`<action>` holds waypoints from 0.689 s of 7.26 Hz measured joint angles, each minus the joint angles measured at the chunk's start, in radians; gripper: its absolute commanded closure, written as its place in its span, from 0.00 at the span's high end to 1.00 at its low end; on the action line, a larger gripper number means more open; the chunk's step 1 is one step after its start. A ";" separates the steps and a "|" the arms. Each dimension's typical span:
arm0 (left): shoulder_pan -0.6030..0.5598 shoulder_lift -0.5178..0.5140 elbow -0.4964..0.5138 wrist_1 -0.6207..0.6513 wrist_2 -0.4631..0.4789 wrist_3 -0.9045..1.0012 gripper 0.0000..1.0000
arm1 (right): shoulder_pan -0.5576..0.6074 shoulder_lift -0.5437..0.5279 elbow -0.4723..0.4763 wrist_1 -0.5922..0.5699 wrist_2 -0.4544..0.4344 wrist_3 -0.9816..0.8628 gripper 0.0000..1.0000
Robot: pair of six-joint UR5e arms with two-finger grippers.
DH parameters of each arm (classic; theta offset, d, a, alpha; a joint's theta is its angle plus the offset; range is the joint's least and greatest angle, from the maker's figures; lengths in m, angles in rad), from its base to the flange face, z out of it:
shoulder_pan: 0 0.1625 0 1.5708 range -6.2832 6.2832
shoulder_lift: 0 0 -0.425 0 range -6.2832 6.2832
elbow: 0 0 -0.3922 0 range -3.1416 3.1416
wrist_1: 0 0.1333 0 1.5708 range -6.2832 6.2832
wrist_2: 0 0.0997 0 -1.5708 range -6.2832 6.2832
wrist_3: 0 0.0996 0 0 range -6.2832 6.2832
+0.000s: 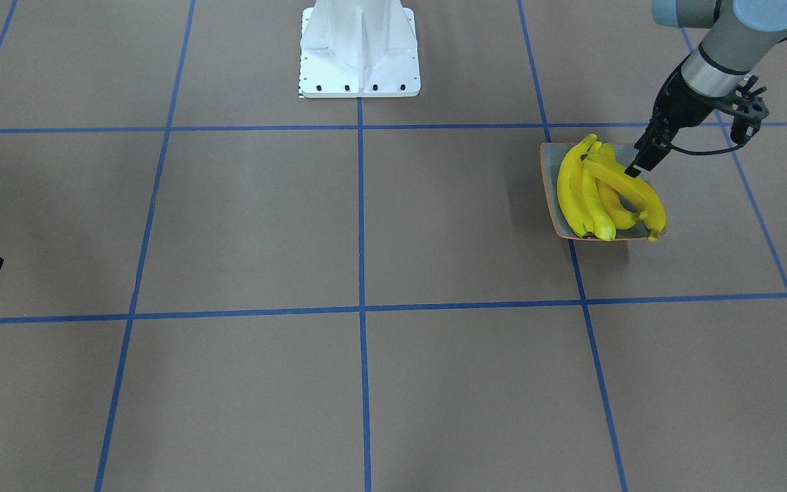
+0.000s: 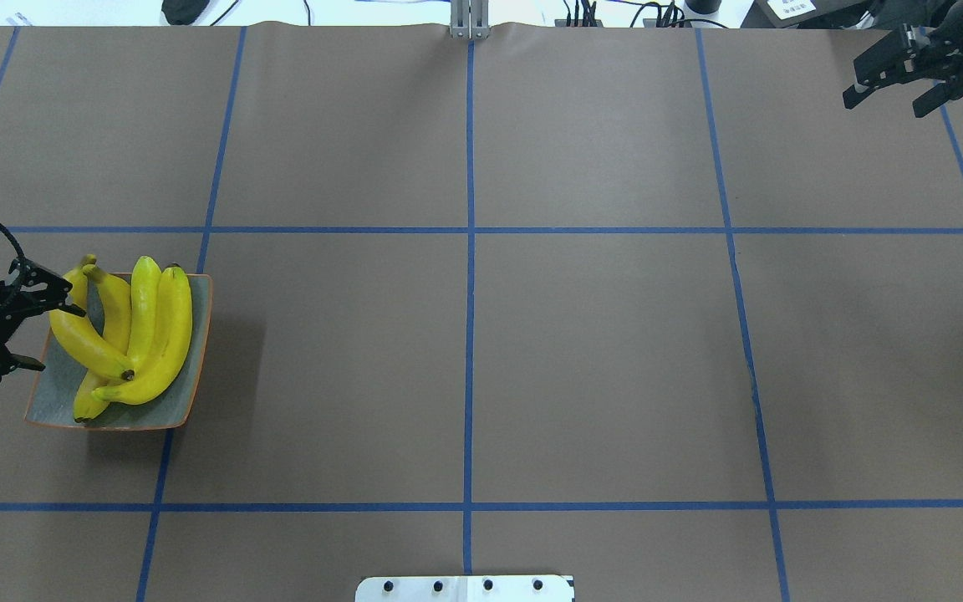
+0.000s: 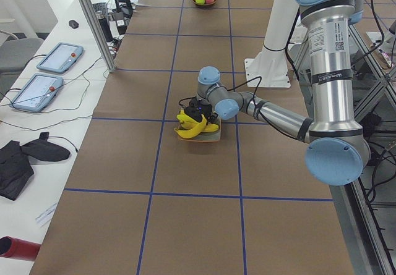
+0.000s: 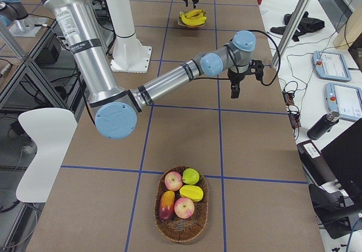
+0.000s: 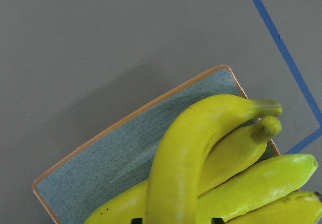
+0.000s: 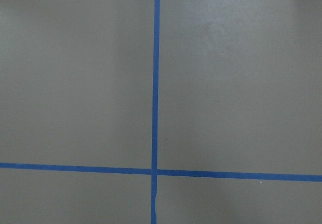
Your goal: Transfer all bananas from basket to plate
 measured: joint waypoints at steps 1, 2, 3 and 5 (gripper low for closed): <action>0.000 -0.004 -0.001 0.000 0.000 0.000 1.00 | 0.000 -0.001 0.000 0.000 0.000 0.000 1.00; -0.002 -0.017 -0.003 0.003 -0.002 0.004 1.00 | 0.001 -0.005 0.000 0.000 0.000 -0.002 1.00; -0.009 -0.030 -0.010 0.014 -0.005 0.023 1.00 | 0.003 -0.014 0.000 0.001 -0.001 -0.007 1.00; -0.085 -0.049 -0.037 0.090 -0.009 0.242 1.00 | 0.038 -0.052 -0.003 0.001 -0.013 -0.037 1.00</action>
